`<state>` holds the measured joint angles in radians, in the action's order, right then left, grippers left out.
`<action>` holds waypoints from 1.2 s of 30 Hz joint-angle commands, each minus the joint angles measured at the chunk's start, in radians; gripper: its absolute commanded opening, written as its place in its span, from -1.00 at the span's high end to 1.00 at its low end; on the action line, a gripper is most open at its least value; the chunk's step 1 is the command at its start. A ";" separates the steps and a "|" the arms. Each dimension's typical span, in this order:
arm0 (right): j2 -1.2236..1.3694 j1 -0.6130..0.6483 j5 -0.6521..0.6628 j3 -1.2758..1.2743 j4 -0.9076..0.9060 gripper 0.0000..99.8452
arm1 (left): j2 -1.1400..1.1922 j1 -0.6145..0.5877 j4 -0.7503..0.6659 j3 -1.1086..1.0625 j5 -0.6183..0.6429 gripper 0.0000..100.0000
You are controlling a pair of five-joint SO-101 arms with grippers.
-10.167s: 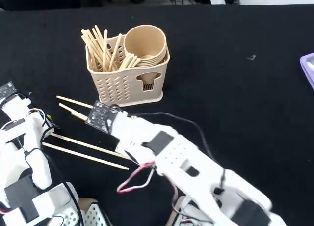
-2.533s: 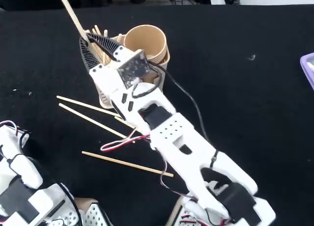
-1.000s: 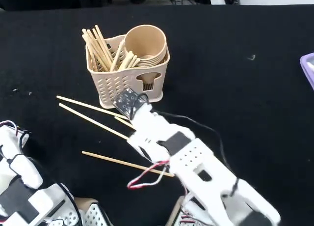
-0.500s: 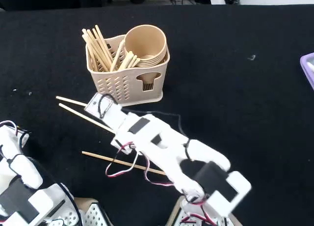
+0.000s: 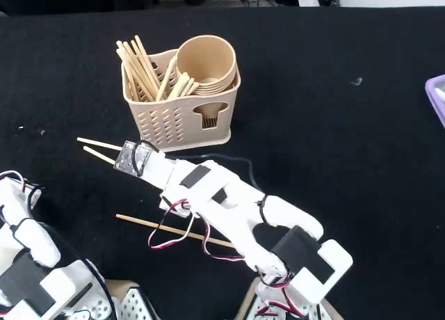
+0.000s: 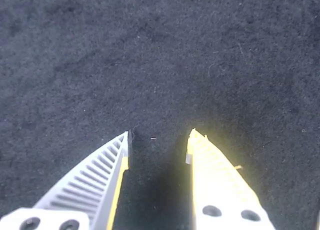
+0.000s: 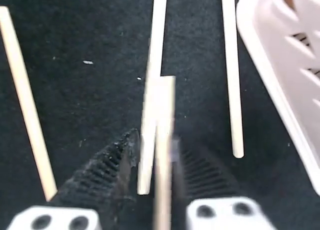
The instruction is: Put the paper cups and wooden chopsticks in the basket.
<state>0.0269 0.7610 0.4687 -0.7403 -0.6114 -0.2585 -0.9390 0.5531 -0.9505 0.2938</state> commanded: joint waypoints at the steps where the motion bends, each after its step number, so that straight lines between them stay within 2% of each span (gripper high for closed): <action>1: -0.001 0.014 0.006 0.048 -0.035 0.98 | -0.015 -0.004 -0.002 0.059 0.005 0.61; 11: -0.223 0.100 0.005 -0.038 -0.110 0.98 | -0.015 -0.004 -0.002 0.059 0.005 0.61; 21: -0.532 0.041 0.005 -0.188 -0.103 0.98 | -0.017 -0.007 -0.002 0.059 0.006 0.61; 23: -0.524 0.054 0.005 -0.200 -0.078 0.95 | -0.017 -0.007 -0.002 0.059 0.006 0.61; 28: -0.374 0.060 -0.081 -0.148 -0.034 0.71 | -0.017 -0.010 -0.002 0.059 0.006 0.61; 36: -0.051 0.103 -0.092 0.007 -0.035 0.73 | -0.017 -0.008 -0.002 0.059 0.005 0.61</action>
<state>-0.0744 0.8485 0.3890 -0.8170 -0.6605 -0.2585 -0.9390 0.5531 -0.9505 0.2938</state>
